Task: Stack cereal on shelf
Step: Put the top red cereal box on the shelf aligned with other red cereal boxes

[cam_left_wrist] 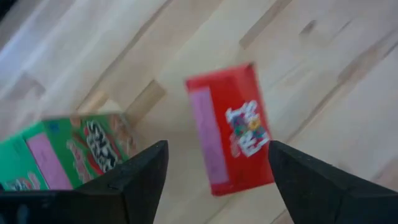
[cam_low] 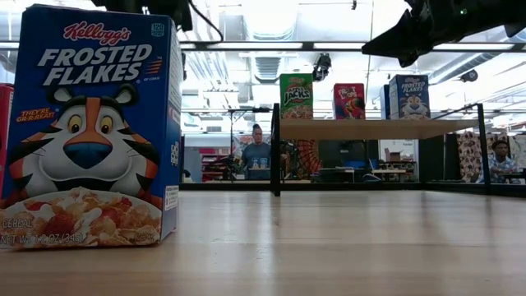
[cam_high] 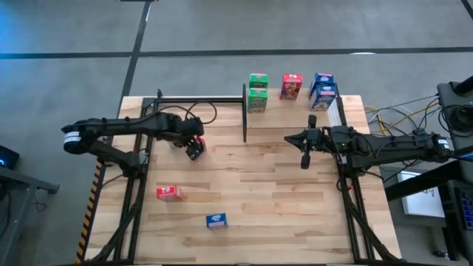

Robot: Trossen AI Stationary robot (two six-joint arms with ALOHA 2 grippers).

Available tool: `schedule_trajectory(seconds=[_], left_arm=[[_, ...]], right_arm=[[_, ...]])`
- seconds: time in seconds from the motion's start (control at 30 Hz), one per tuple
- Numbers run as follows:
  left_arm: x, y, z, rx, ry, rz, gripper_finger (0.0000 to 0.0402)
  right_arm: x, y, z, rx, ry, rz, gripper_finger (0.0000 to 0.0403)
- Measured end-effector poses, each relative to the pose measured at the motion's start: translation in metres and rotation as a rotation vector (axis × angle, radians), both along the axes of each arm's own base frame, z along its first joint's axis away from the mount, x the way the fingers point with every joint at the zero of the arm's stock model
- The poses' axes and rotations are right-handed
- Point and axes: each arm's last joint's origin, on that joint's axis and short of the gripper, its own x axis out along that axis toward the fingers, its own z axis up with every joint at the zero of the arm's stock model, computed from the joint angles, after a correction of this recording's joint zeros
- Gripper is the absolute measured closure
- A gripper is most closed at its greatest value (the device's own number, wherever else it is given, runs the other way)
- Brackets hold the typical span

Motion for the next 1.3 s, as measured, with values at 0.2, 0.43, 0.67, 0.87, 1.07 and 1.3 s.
schedule_trajectory(seconds=[0.2, 0.43, 0.67, 0.87, 1.07, 1.3], left_arm=[[0.003, 0.001, -0.003, -0.003, 0.004, 0.0, 0.0141], [-0.002, -0.001, 0.003, 0.004, -0.028, -0.004, 0.0141], [-0.001, -0.002, 0.004, -0.024, -0.057, -0.004, 0.0141], [0.006, -0.002, -0.002, -0.053, -0.048, -0.016, 0.0141], [0.013, 0.0, -0.012, -0.051, -0.007, -0.013, 0.0141], [0.019, 0.001, -0.019, -0.052, 0.024, -0.029, 0.0143]], right_arm=[[0.0, 0.0, 0.0, 0.0, 0.001, 0.0, 0.0394], [0.0, 0.0, 0.0, 0.001, 0.001, -0.001, 0.0394], [0.0, 0.0, 0.0, 0.002, 0.0, -0.001, 0.0394], [0.0, 0.0, 0.0, 0.002, 0.0, -0.001, 0.0394], [0.0, 0.0, 0.0, 0.002, 0.001, -0.001, 0.0394], [0.0, 0.0, 0.0, 0.002, 0.002, -0.002, 0.0394]])
